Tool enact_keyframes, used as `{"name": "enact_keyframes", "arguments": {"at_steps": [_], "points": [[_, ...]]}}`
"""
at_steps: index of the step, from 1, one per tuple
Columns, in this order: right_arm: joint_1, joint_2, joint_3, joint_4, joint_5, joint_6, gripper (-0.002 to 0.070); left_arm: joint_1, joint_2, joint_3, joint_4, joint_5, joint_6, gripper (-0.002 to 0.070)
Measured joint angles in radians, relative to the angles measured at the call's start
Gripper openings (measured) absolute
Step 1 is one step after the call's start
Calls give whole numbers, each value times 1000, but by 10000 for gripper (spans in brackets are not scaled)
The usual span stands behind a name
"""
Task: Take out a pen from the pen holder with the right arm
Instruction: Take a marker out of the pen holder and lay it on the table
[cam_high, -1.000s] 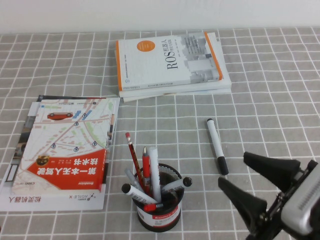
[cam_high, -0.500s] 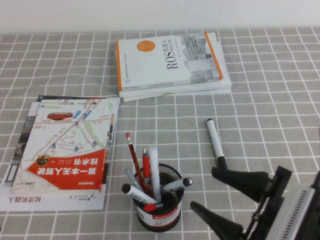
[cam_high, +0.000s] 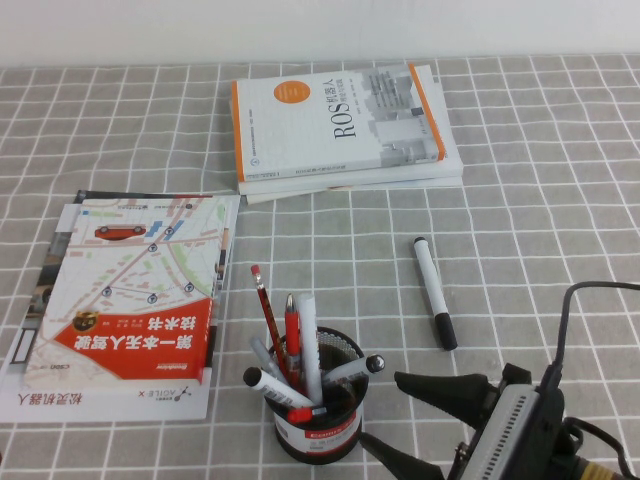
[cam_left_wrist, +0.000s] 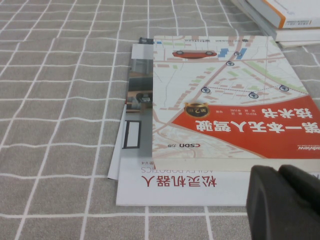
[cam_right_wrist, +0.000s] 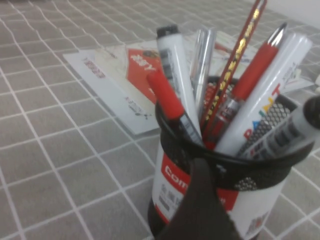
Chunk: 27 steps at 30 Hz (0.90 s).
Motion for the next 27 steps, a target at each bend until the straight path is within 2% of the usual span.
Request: {"name": "enact_keyframes", "arguments": {"at_steps": [27], "points": [[0, 29, -117, 116, -5, 43, 436, 0, 0, 0, 0, 0, 0, -3]]}}
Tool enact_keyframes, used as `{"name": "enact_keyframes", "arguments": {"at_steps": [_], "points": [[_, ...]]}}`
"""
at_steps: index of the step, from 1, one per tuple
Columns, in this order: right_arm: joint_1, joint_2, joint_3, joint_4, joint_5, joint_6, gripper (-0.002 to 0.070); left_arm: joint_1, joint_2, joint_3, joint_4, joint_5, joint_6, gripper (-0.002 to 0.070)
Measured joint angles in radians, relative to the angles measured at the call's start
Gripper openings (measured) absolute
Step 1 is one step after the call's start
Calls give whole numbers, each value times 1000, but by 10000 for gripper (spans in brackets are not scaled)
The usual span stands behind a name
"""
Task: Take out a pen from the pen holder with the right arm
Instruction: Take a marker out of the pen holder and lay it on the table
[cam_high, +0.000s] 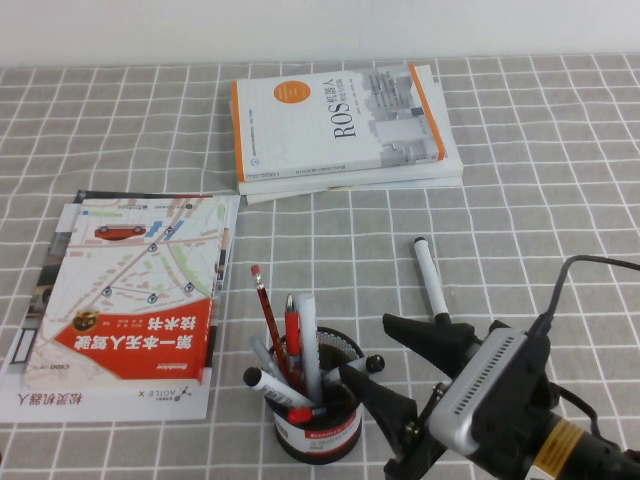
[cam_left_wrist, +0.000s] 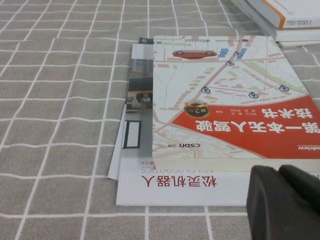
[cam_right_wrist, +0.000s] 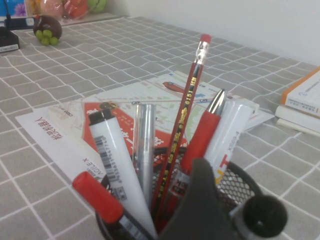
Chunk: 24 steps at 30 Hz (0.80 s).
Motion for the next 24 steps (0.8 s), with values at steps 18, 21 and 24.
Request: {"name": "enact_keyframes", "arguments": {"at_steps": [18, 21, 24], "points": [[0, 78, -61, 2, -1, 0, 435, 0, 0, 0, 0, 0, 0, -3], [0, 78, -61, 2, -1, 7, 420, 0, 0, 0, 0, 0, 0, -3], [0, 82, -61, 2, -1, 16, 390, 0, 0, 0, 0, 0, 0, -3]]}}
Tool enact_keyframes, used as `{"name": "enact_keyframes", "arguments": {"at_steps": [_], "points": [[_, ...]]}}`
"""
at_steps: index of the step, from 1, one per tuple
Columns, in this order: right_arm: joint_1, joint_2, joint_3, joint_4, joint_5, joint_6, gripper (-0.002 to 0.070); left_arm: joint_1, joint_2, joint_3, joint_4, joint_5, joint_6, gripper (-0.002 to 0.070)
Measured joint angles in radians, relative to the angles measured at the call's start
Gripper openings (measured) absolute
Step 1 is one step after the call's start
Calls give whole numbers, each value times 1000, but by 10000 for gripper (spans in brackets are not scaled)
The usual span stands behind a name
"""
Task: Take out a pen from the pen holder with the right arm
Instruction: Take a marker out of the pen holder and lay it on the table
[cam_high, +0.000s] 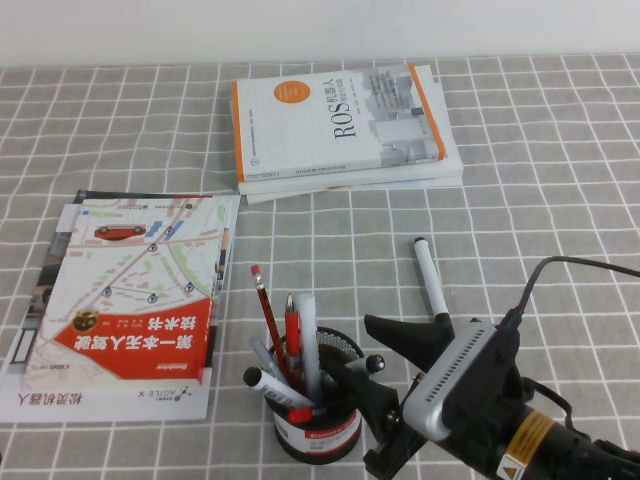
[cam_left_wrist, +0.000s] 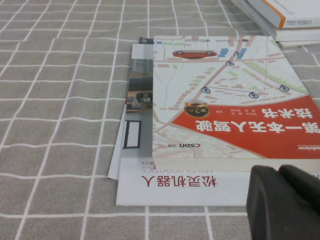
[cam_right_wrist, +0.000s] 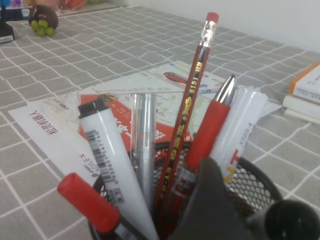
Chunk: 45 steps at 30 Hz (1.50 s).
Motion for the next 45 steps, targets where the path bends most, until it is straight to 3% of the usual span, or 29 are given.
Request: {"name": "enact_keyframes", "arguments": {"at_steps": [10, 21, 39, 45], "points": [[0, 11, 0, 0, -2, 35, 316, 0, 0, 0, 0, 0, 0, -3], [0, 12, 0, -3, -4, 39, 99, 0, 0, 0, 0, 0, 0, -3], [0, -106, 0, -7, -2, 43, 99, 0, 0, 0, 0, 0, 0, -3], [0, -200, 0, -16, 92, 43, 99, 0, 0, 0, 0, 0, 0, -3]]}}
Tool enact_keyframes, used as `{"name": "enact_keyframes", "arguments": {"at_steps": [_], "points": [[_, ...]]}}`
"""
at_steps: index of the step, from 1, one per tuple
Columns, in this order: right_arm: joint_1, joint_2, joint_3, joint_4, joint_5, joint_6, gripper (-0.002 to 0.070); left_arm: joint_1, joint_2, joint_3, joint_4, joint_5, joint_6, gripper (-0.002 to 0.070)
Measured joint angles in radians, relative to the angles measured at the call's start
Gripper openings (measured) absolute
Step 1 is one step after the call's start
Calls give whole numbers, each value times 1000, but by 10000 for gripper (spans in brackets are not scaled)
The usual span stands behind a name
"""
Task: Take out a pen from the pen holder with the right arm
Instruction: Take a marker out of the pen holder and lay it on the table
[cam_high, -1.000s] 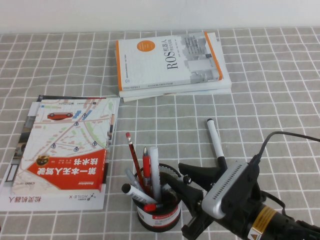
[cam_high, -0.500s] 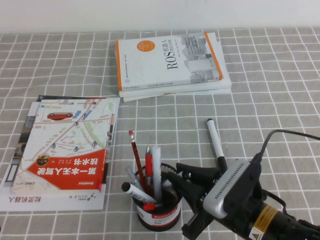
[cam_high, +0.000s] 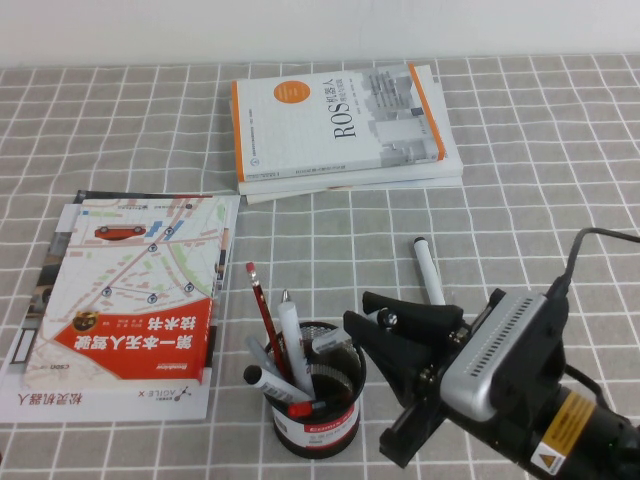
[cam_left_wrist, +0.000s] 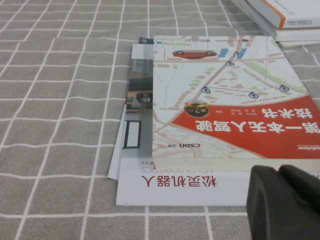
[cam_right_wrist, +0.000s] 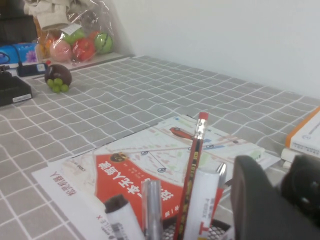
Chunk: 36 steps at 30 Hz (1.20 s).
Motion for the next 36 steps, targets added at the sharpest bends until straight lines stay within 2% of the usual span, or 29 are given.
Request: {"name": "enact_keyframes", "arguments": {"at_steps": [14, 21, 25, 30, 36], "points": [[0, -316, -2, -8, 346, 20, 99, 0, 0, 0, 0, 0, 0, -3], [0, -492, -174, 107, 913, 20, 99, 0, 0, 0, 0, 0, 0, -3], [0, -541, -306, 116, 1156, 19, 99, 0, 0, 0, 0, 0, 0, -3], [-29, -549, -457, 116, 1405, 19, 99, 0, 0, 0, 0, 0, 0, -3], [-157, -547, -538, 92, 1587, 77, 99, 0, 0, 0, 0, 0, 0, -3]]}}
